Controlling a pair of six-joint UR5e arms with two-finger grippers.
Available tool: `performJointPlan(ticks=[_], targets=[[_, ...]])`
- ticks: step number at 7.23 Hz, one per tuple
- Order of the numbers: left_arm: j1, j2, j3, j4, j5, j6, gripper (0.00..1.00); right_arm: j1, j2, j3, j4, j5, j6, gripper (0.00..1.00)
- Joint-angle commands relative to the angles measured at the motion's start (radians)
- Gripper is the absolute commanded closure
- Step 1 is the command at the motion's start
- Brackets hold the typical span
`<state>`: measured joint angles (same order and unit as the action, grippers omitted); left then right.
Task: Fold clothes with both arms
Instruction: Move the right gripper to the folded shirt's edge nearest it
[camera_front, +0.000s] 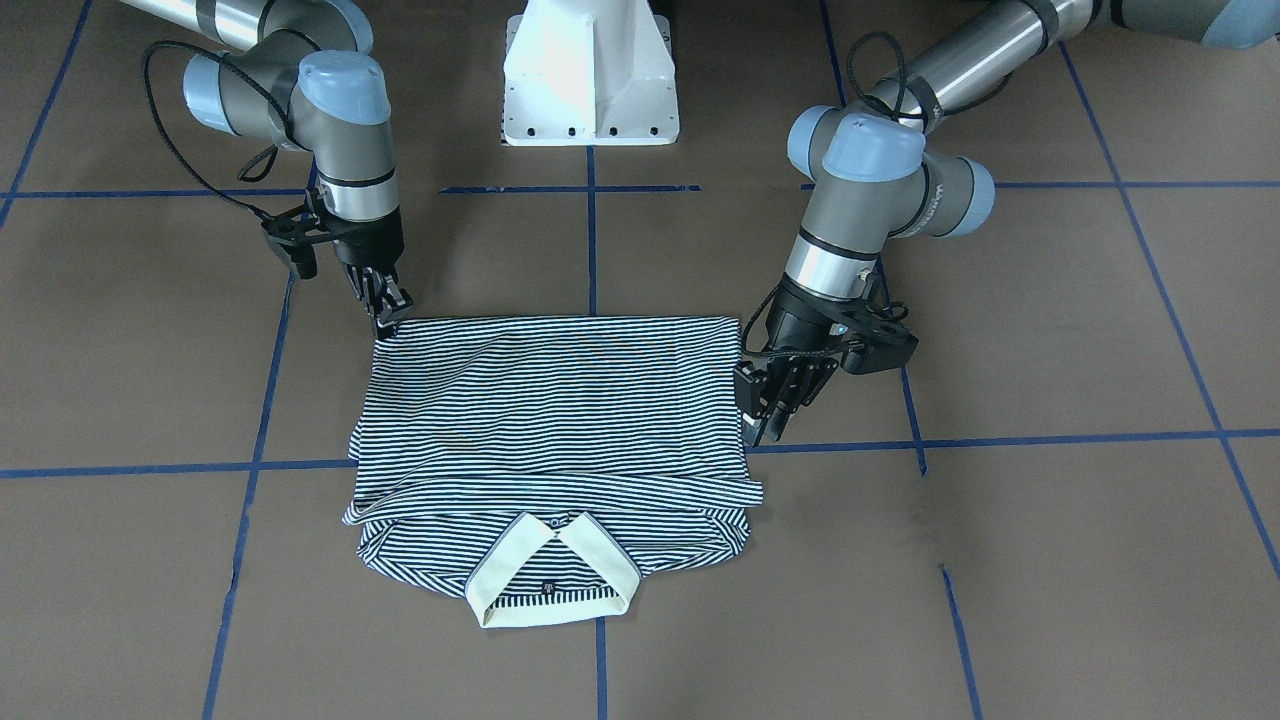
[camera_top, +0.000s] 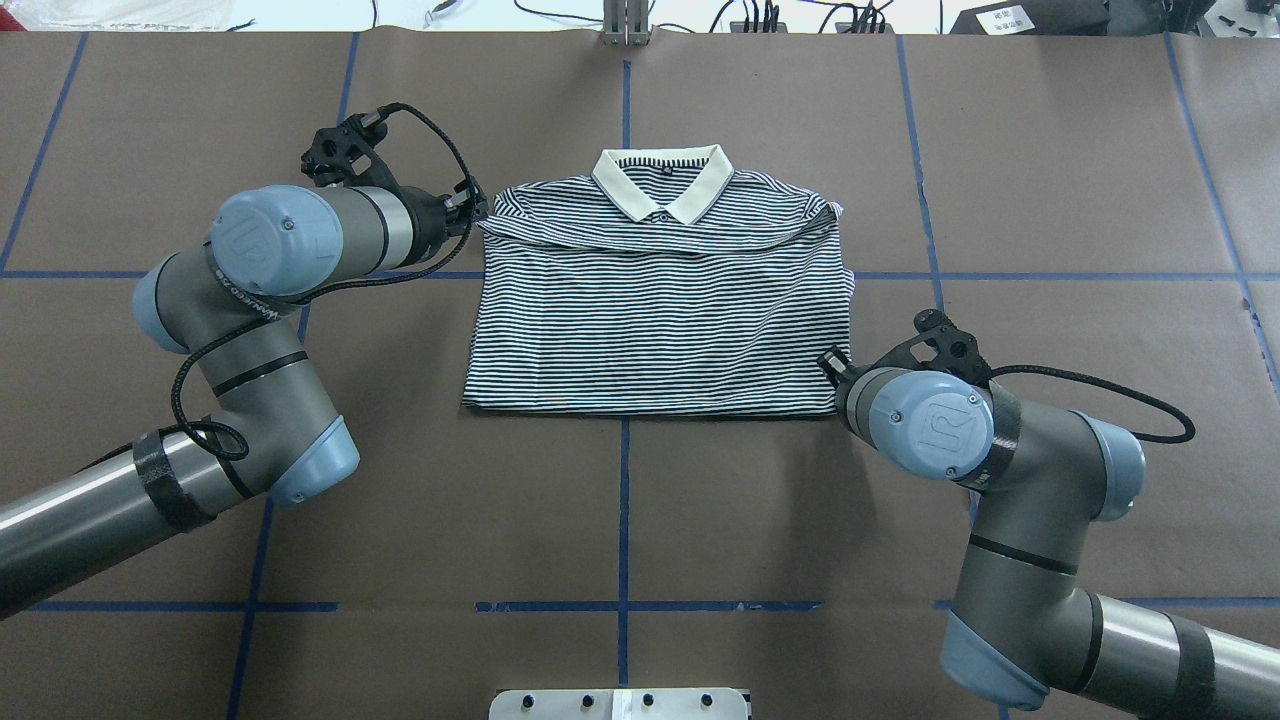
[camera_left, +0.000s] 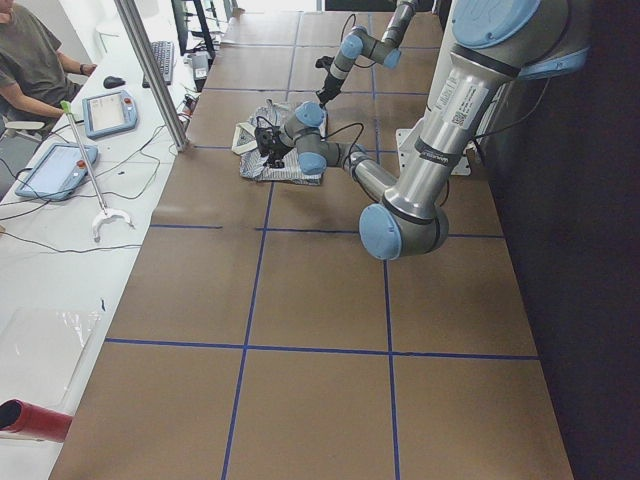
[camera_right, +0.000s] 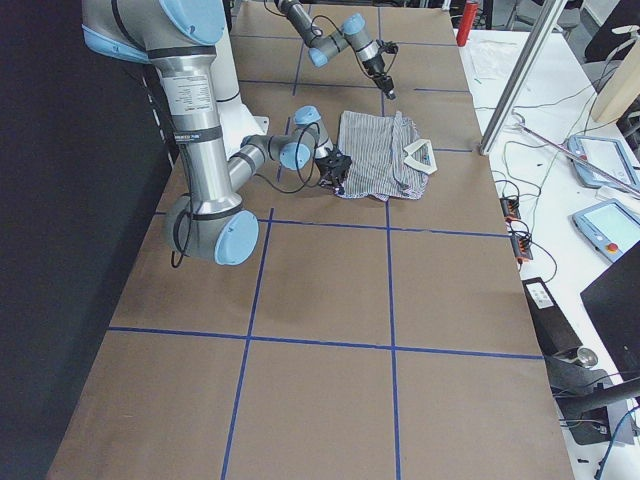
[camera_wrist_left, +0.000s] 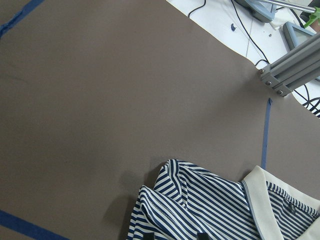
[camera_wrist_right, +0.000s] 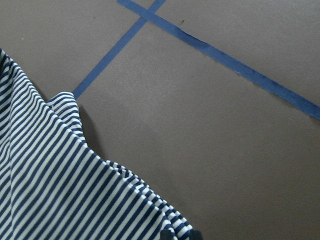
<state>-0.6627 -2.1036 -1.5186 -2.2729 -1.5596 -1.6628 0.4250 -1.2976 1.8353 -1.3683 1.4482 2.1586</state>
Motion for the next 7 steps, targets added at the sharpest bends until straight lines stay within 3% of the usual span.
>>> performJointPlan(ticks=[1, 3, 5, 6, 7], targets=[[0.002, -0.006, -0.003, 0.000, 0.000, -0.024, 0.60, 0.000, -0.008, 0.063, -0.008, 0.007, 0.003, 1.00], [0.044, -0.007, -0.026, -0.029, 0.001, -0.061, 0.61, -0.139, -0.102, 0.280, -0.125, 0.009, 0.003, 1.00], [0.055, -0.001, -0.066, -0.069, -0.004, -0.051, 0.61, -0.353, -0.118, 0.477, -0.361, 0.012, 0.036, 1.00], [0.055, -0.001, -0.067, -0.095, -0.045, -0.051, 0.53, -0.471, -0.114, 0.490, -0.444, 0.009, 0.090, 1.00], [0.055, 0.004, -0.087, -0.096, -0.081, -0.054, 0.36, -0.533, -0.120, 0.493, -0.449, 0.006, 0.102, 1.00]])
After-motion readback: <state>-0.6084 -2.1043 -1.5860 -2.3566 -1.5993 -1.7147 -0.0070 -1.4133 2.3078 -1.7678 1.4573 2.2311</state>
